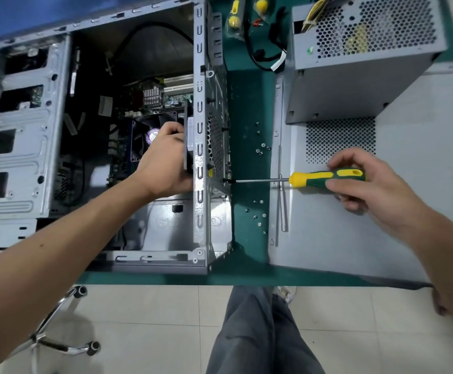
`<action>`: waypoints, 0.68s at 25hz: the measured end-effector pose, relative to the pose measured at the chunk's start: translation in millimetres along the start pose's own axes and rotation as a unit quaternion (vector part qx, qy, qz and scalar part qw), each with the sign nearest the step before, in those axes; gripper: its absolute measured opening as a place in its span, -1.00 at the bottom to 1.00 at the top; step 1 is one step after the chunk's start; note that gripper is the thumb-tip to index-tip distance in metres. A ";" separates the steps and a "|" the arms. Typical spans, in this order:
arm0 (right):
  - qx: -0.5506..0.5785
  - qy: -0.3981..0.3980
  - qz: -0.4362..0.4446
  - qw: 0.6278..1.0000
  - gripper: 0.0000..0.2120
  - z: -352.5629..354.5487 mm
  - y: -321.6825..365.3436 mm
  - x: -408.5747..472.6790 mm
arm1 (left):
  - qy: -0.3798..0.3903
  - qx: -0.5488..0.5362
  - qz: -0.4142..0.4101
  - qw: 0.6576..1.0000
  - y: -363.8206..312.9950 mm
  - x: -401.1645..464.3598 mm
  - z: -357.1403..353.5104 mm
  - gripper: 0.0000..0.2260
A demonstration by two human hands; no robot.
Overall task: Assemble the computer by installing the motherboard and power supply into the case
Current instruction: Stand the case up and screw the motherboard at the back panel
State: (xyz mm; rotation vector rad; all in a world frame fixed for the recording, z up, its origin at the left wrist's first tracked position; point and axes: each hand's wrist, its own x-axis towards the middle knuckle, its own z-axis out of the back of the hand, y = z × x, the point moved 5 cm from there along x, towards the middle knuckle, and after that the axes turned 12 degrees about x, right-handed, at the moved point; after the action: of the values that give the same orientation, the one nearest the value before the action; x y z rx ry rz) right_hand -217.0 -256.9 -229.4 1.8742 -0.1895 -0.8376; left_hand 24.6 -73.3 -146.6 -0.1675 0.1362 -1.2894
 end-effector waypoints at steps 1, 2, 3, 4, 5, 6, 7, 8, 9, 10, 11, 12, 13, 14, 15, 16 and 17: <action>0.003 -0.001 -0.001 1.000 -0.80 -0.6 2.1 -2.1 | -0.006 0.014 -0.040 0.999 -2.1 1.0 -2.4 -0.93; -0.016 -0.016 0.002 1.000 -0.75 -2.0 3.4 -3.5 | -0.004 0.021 -0.043 0.999 -1.8 2.1 -1.4 -0.84; -0.037 -0.034 0.005 0.999 -0.66 -3.0 2.5 -2.6 | -0.011 0.028 -0.050 0.998 -1.5 2.1 0.8 -0.81; -0.060 -0.044 0.001 0.997 -0.60 -4.1 1.5 -1.4 | -0.011 0.011 -0.051 0.999 -2.0 1.0 0.8 -0.81; -0.061 -0.046 -0.008 0.997 -0.61 -5.6 2.0 -0.5 | -0.014 0.011 -0.055 0.998 -2.3 1.1 0.5 -0.84; -0.036 -0.034 -0.017 0.999 -0.70 -5.4 2.8 -0.1 | -0.006 0.015 -0.059 0.998 -3.8 0.9 0.8 -0.87; 0.008 -0.013 -0.028 0.999 -0.80 -4.7 3.5 0.2 | 0.000 0.020 -0.059 0.998 -3.9 1.2 1.0 -0.89; 0.050 0.005 -0.031 0.998 -0.77 -1.5 3.3 1.0 | 0.006 0.021 -0.063 0.998 -3.1 1.9 0.4 -0.88; 0.073 0.012 -0.039 0.997 -0.73 -1.0 5.5 -0.3 | 0.003 0.032 -0.061 0.998 -2.1 2.3 -0.6 -0.86; 0.059 0.000 -0.041 0.997 -0.75 -1.3 6.6 -1.0 | 0.004 0.031 -0.056 0.998 -3.1 3.0 -0.3 -0.86; 0.034 -0.021 -0.048 0.998 -0.77 -2.8 6.4 -0.5 | 0.004 0.030 -0.056 0.998 -1.3 2.0 -1.1 -0.87; -0.005 -0.040 -0.050 0.998 -0.72 -5.6 5.5 0.7 | 0.002 0.032 -0.051 0.998 -1.4 0.2 -0.3 -0.85; -0.040 -0.052 -0.057 0.996 -0.64 -8.4 4.6 1.6 | 0.001 0.038 -0.047 0.998 0.4 -1.2 -0.9 -0.81; -0.044 -0.048 -0.058 0.996 -0.61 -9.8 5.7 1.2 | 0.006 0.044 -0.038 0.998 1.8 -1.1 -1.7 -0.82; -0.023 -0.042 -0.063 0.997 -0.68 -9.2 6.1 0.2 | 0.010 0.042 -0.027 0.999 5.7 -1.2 -4.8 -0.85; 0.019 -0.028 -0.069 0.997 -0.79 -7.8 6.6 0.3 | 0.016 0.040 -0.019 0.999 7.0 -0.3 -5.4 -0.85; 0.049 -0.019 -0.065 0.997 -0.85 -6.7 9.2 -1.1 | 0.023 0.041 -0.020 0.999 6.7 0.1 -6.3 -0.85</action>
State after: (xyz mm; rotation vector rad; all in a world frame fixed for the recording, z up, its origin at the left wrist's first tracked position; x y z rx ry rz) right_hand -211.4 -255.6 -219.4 1.9797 -0.1360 -0.9685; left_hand 29.7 -71.9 -154.1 -0.0705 0.1185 -1.3361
